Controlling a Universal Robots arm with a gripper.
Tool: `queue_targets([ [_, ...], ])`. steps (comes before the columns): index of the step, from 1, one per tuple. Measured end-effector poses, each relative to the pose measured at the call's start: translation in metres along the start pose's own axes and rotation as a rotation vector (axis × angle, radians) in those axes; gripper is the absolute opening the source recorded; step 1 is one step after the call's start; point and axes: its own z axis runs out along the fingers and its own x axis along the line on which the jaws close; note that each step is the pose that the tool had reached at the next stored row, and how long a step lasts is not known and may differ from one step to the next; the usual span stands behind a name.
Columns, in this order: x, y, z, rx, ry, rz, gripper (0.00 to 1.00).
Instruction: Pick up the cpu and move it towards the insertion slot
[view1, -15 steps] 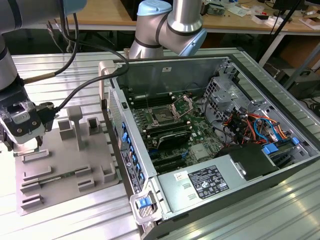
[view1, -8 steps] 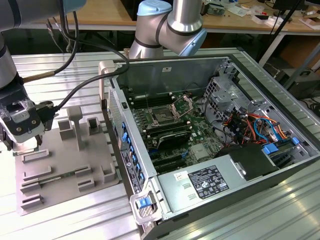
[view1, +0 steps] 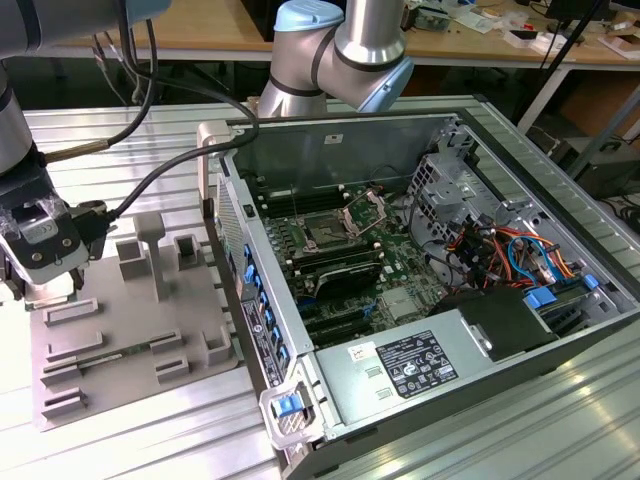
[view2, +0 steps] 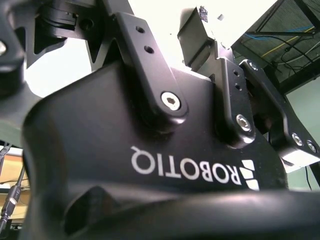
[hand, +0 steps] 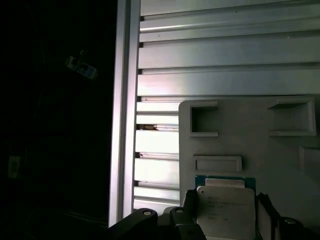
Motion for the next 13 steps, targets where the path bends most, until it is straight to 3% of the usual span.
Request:
queue_targets([
  [13, 0.0000, 0.0002, -0.0037, -0.0002, 0.0000, 0.000, 0.55],
])
